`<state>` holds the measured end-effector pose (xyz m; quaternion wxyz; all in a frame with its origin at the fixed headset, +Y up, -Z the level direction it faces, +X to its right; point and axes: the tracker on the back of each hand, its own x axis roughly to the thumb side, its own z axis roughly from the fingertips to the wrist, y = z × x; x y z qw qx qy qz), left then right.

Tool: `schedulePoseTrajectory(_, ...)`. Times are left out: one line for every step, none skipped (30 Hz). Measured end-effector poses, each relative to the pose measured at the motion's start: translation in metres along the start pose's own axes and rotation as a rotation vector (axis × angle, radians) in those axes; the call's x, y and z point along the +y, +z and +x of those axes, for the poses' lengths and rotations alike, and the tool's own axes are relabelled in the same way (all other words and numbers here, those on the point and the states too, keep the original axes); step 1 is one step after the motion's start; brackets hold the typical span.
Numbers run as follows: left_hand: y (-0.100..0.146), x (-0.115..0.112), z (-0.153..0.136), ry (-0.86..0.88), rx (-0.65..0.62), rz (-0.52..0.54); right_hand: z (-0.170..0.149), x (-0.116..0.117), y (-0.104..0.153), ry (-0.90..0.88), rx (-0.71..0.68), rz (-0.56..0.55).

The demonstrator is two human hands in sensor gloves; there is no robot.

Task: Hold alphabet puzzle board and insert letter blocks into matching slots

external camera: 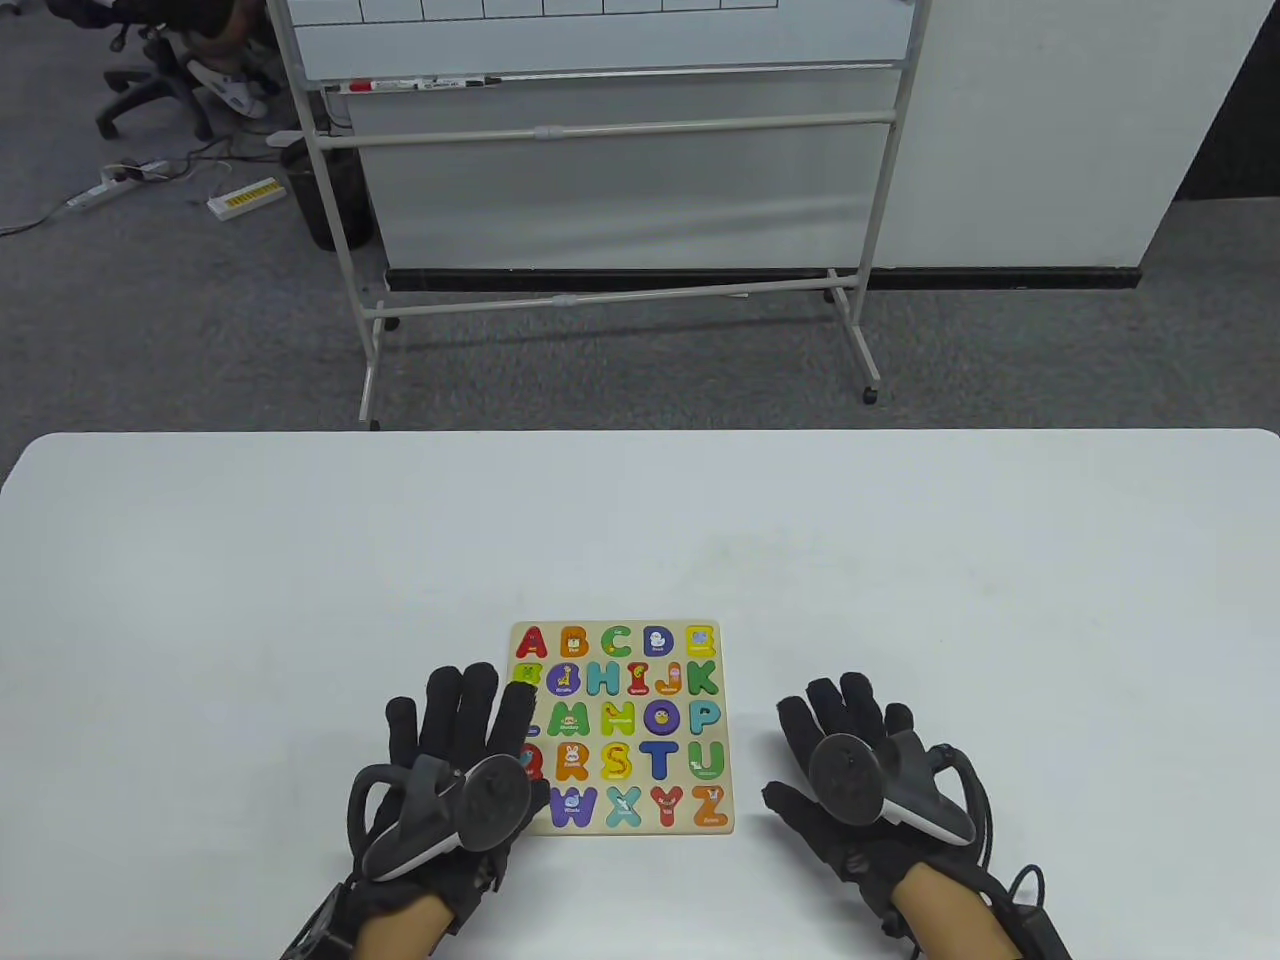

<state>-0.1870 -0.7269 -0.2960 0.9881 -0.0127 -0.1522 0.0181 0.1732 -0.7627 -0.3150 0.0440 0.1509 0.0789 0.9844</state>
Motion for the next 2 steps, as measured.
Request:
schedulePoseTrajectory(-0.0013, -0.0020, -0.0026, 0.005, 0.008, -0.017, 0.0003, 0.0005, -0.0001, -0.005, 0.001, 0.008)
schedulePoseTrajectory(-0.0021, -0.0031, -0.0039, 0.009, 0.011, -0.027, 0.0008, 0.0002, -0.0001, -0.010, -0.002, 0.016)
